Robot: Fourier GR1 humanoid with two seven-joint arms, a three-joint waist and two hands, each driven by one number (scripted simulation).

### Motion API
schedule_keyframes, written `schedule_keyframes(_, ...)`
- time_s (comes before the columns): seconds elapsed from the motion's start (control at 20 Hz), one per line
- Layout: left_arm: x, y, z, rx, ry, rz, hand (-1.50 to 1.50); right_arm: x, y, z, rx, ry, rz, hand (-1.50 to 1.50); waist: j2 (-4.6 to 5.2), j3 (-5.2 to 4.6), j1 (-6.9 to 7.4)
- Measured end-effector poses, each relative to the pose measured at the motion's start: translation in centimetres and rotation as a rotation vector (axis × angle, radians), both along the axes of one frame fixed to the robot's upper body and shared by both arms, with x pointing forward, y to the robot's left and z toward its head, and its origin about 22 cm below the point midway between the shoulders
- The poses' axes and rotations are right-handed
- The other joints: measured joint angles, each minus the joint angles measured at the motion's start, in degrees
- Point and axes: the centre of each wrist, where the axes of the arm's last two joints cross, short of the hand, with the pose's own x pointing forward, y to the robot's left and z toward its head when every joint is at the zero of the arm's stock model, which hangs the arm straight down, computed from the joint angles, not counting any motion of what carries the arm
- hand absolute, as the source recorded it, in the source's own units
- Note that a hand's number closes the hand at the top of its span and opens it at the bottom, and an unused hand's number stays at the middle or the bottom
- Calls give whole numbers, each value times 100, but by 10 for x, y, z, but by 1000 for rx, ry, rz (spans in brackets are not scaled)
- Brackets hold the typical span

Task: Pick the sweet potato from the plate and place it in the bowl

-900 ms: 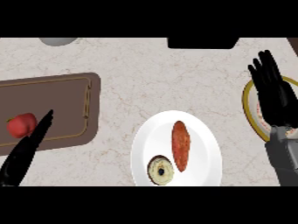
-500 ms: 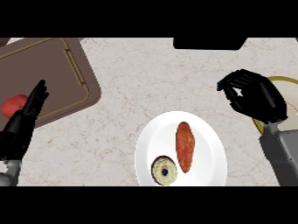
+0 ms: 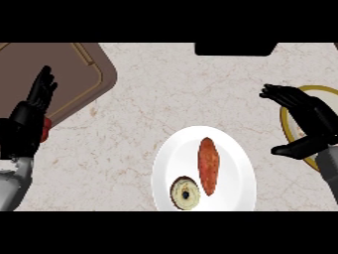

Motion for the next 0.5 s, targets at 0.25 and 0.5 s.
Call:
schedule_keyframes(0.25, 0, -7, -6, 1, 6, 4, 0, 15, -9, 39, -249, -67, 77, -150, -29, -11, -7)
schedule_keyframes(0.5, 4, -8, -1, 11, 8, 14, 0, 25, 18, 69, -491, -132, 178, -150, -55, -19, -29)
